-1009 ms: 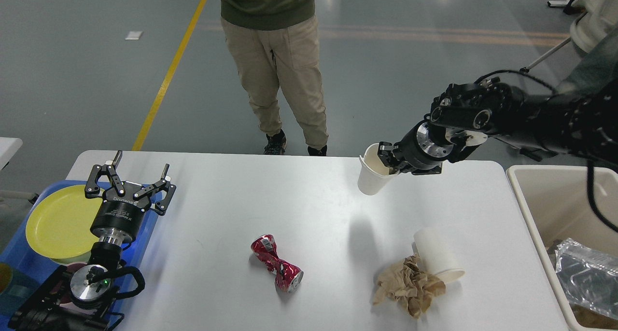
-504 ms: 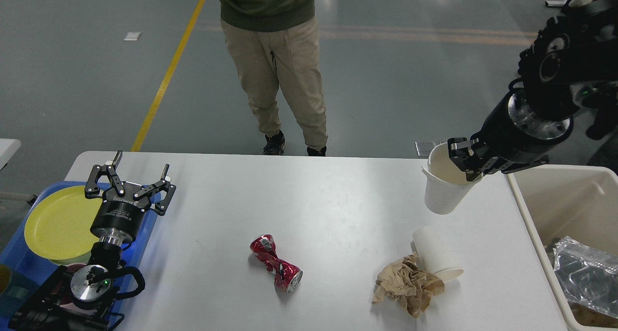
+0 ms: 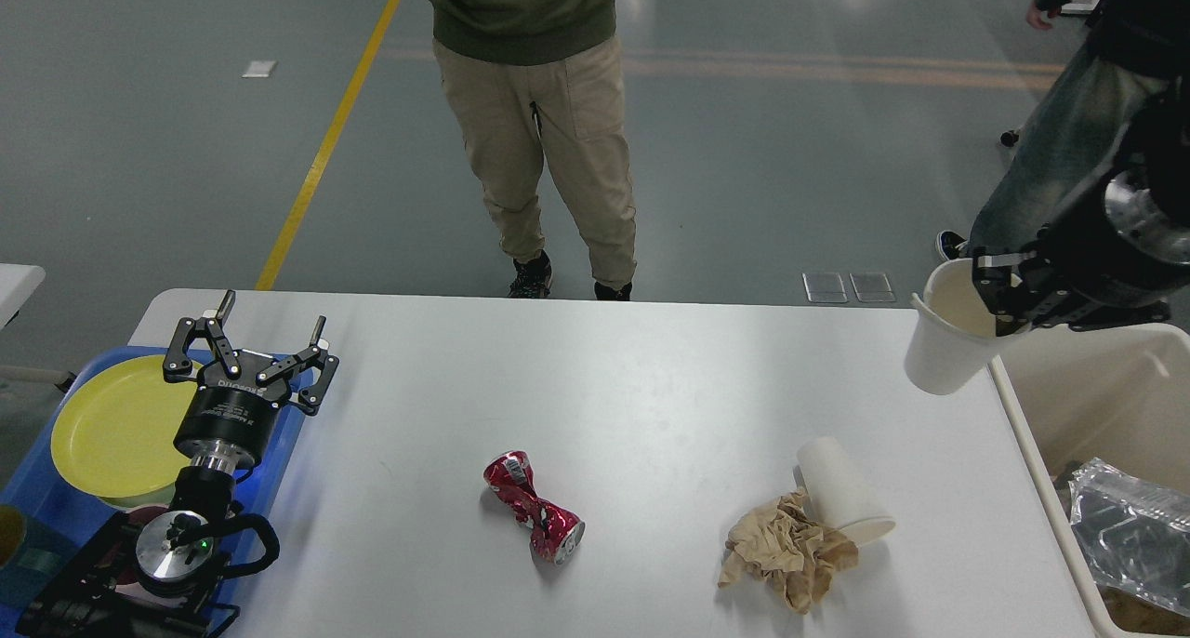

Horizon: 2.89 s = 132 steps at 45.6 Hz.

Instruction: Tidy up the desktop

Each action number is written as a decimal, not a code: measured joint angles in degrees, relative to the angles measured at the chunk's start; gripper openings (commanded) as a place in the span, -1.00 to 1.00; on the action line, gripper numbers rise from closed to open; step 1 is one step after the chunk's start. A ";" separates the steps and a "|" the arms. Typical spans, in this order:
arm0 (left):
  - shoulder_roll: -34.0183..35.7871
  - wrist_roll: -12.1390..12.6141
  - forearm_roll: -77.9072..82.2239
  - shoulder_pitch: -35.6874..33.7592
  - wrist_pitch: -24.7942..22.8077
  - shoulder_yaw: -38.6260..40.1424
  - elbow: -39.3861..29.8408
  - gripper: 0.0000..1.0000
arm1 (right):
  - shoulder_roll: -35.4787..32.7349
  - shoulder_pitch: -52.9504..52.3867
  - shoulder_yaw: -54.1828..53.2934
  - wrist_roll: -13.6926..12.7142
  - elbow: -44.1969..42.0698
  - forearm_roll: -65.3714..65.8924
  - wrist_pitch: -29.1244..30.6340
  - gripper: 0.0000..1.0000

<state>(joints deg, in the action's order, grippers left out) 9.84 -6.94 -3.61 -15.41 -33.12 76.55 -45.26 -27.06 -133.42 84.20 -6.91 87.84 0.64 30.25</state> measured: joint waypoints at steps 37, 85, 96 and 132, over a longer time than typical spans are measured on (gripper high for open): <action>0.00 0.00 0.00 -0.01 0.04 0.00 0.00 0.93 | -14.86 80.97 -36.77 0.21 -61.40 5.00 -12.97 -1.00; 0.00 0.00 0.00 -0.02 0.04 0.00 0.00 0.93 | 5.32 105.47 -41.74 -0.48 -85.02 -0.55 -30.08 -0.71; 0.00 0.00 0.00 -0.03 0.04 0.00 0.00 0.93 | 5.75 105.48 -41.66 0.00 -85.00 -0.56 -32.74 0.84; 0.00 0.00 0.00 -0.06 0.04 0.00 0.00 0.93 | -5.67 88.62 -35.71 -0.52 -66.83 1.89 -25.33 1.00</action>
<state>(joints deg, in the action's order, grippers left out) 9.84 -6.94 -3.61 -15.47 -33.09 76.55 -45.26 -32.73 -44.80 48.49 -7.43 21.01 2.54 4.92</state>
